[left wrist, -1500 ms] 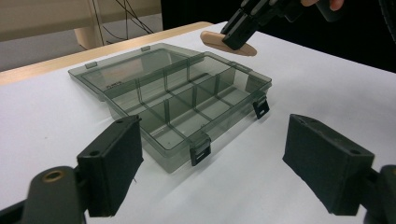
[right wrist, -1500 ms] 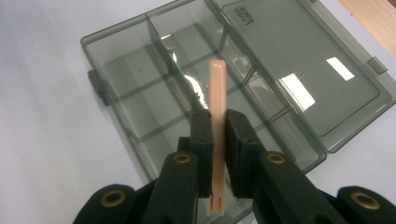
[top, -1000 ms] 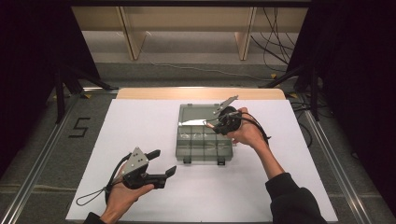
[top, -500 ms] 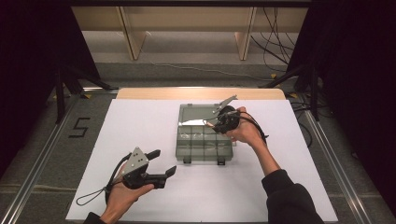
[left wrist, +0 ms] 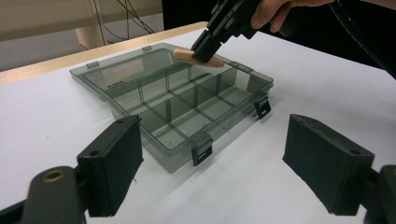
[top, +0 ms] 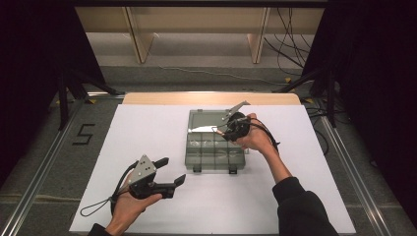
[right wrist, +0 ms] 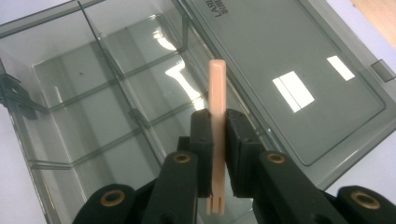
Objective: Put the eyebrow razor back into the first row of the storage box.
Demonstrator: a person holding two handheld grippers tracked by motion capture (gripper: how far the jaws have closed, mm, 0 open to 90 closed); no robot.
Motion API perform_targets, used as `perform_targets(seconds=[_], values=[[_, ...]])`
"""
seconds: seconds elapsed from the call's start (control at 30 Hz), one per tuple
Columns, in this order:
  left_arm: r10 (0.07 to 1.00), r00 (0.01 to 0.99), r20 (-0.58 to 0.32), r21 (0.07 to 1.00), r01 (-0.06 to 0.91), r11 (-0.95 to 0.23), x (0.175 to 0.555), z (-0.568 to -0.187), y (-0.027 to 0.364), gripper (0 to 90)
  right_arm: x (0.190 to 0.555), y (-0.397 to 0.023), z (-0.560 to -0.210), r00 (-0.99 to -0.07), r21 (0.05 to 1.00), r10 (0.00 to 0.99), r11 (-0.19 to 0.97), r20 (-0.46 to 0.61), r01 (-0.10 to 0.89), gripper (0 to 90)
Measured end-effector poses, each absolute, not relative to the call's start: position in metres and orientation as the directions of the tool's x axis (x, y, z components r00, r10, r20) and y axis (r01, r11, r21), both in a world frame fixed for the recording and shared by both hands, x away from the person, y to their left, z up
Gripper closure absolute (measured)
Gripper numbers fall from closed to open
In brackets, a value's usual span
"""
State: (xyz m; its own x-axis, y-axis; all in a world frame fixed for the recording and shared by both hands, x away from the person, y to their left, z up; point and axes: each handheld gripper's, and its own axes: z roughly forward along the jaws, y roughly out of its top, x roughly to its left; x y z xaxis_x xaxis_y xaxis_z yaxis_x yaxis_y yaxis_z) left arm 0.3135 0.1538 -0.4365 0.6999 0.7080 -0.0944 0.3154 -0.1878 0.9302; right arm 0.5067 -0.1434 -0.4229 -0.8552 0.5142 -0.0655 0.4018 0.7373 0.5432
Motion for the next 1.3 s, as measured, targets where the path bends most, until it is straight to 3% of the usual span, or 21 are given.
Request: perform_targets(seconds=[0.83, 1.0, 1.17, 1.3], values=[[0.713, 0.695, -0.097, 0.926, 0.326, -0.192, 0.315, -0.438, 0.154, 18.8, 0.511, -0.139, -0.434, -0.859, 0.521, 0.510, 0.744, -0.041, 0.417, 79.6], [0.713, 0.694, -0.096, 0.925, 0.326, -0.193, 0.316, -0.438, 0.154, 18.8, 0.512, -0.142, -0.432, -0.845, 0.540, 0.534, 0.723, -0.039, 0.432, 70.6], [0.713, 0.694, -0.100, 0.926, 0.328, -0.190, 0.316, -0.438, 0.154, 18.9, 0.510, -0.149, -0.426, -0.796, 0.574, 0.605, 0.662, -0.029, 0.483, 51.4], [0.706, 0.689, -0.164, 0.920, 0.366, -0.143, 0.318, -0.439, 0.154, 18.9, 0.508, -0.158, -0.421, -0.765, 0.613, 0.644, 0.604, 0.000, 0.509, 42.5]])
